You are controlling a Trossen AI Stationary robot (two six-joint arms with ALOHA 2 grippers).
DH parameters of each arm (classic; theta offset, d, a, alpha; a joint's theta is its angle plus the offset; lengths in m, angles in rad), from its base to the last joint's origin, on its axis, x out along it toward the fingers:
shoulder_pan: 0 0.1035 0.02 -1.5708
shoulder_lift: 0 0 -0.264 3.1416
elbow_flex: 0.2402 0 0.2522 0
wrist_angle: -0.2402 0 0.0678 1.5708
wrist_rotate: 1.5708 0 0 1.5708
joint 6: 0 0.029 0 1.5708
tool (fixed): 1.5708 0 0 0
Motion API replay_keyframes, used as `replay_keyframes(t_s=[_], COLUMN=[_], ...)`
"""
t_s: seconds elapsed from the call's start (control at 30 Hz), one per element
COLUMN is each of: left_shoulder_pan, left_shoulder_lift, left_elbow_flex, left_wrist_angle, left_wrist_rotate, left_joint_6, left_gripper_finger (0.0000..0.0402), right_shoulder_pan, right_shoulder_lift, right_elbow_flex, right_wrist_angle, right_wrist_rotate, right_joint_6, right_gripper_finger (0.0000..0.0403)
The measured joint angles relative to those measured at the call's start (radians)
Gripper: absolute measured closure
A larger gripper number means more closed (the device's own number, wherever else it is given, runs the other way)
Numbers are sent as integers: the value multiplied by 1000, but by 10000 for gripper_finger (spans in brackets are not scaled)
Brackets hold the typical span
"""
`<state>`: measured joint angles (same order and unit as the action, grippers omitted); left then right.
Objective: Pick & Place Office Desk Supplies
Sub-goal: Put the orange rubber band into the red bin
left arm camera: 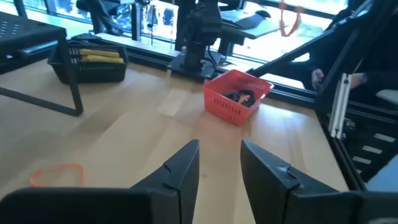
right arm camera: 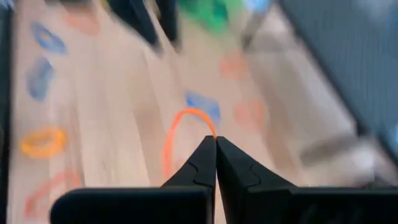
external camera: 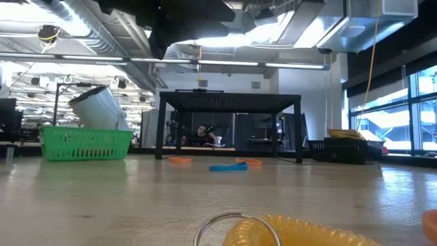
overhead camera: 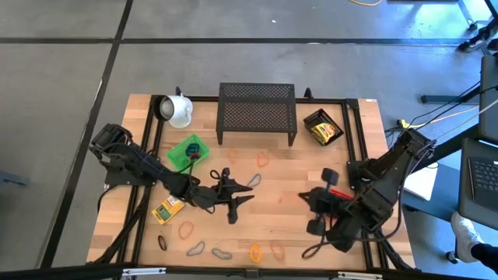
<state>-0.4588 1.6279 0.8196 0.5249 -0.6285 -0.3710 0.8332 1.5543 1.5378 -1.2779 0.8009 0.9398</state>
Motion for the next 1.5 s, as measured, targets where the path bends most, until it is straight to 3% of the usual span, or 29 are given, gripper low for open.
replay_keyframes(t_s=[0.2, 0.53, 0.8, 1.07, 1.5], left_shoulder_pan=[-4, -5, -5, -5, -5], left_shoulder_lift=[0, 0, 0, 0, 0], left_elbow_flex=[0, 0, 0, 0, 0], left_wrist_angle=[0, 0, -1, -1, -1], left_wrist_rotate=[0, 0, 0, 0, 0], left_joint_6=[0, 0, 0, 0, 0], left_gripper_finger=[295, 296, 294, 297, 298], right_shoulder_pan=[20, 74, 75, 75, 75], right_shoulder_lift=[-1, 0, 0, 0, 0], right_elbow_flex=[-48, -317, -486, -532, -533], right_wrist_angle=[-270, -242, -133, 44, 70], right_wrist_rotate=[-249, -529, -714, -746, -738], right_joint_6=[330, 539, 599, 595, 567], right_gripper_finger=[396, 396, 396, 385, 274])
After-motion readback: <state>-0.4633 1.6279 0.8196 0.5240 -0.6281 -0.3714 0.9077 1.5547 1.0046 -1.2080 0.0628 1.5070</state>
